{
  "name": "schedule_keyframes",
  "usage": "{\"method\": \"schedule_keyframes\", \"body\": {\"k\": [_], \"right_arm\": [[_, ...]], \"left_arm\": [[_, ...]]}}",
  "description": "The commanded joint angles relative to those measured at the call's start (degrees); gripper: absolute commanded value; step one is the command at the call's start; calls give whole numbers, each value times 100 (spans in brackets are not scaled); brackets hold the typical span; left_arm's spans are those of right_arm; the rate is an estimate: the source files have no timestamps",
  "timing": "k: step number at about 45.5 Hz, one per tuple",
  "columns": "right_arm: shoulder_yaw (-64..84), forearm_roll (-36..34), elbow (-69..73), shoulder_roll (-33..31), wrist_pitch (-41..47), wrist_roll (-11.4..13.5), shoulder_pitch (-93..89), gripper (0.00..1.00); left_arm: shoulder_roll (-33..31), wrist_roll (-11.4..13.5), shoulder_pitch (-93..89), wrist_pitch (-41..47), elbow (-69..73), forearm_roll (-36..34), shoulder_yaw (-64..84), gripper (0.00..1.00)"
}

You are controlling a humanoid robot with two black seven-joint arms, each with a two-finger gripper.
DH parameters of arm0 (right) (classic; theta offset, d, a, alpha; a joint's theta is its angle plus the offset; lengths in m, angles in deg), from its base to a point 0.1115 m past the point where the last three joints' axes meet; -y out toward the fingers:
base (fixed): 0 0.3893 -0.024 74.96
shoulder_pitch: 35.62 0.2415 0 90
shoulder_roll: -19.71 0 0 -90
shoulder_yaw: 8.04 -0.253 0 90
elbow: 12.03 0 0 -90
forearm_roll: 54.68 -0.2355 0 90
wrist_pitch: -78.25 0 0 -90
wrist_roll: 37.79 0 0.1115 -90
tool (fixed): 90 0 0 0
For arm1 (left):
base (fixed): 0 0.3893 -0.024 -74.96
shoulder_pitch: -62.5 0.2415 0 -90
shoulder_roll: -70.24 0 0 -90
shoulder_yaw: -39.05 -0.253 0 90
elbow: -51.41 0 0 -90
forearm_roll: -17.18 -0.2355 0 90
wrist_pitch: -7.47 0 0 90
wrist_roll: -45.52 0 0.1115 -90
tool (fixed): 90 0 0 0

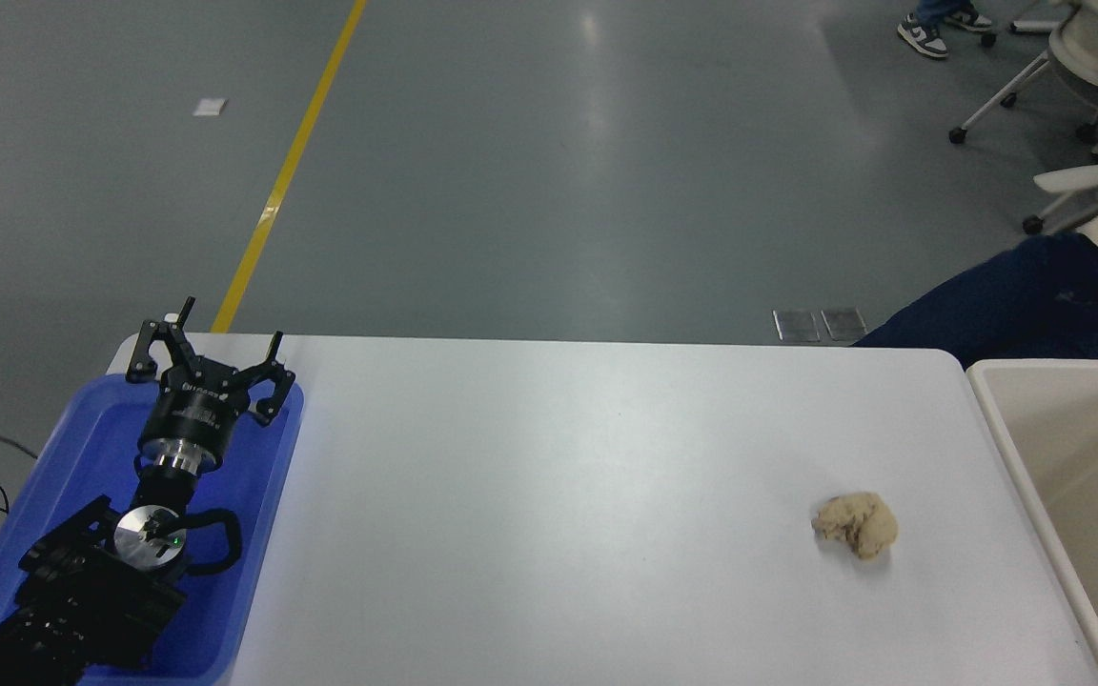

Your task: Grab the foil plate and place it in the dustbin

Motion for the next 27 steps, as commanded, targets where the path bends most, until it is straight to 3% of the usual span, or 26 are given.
{"method": "schedule_keyframes", "body": {"k": [1, 12, 27], "right_arm": [[483, 94, 114, 986, 2449, 21, 1279, 100], [352, 15, 534, 2033, 2742, 21, 2324, 100], [281, -12, 1203, 2077, 2742, 21, 3697, 100]], "left_arm": [[9, 8, 0, 0, -4, 1, 0, 100], [8, 8, 8, 0, -4, 1, 0, 100], [8, 8, 8, 0, 4, 1, 0, 100]]}}
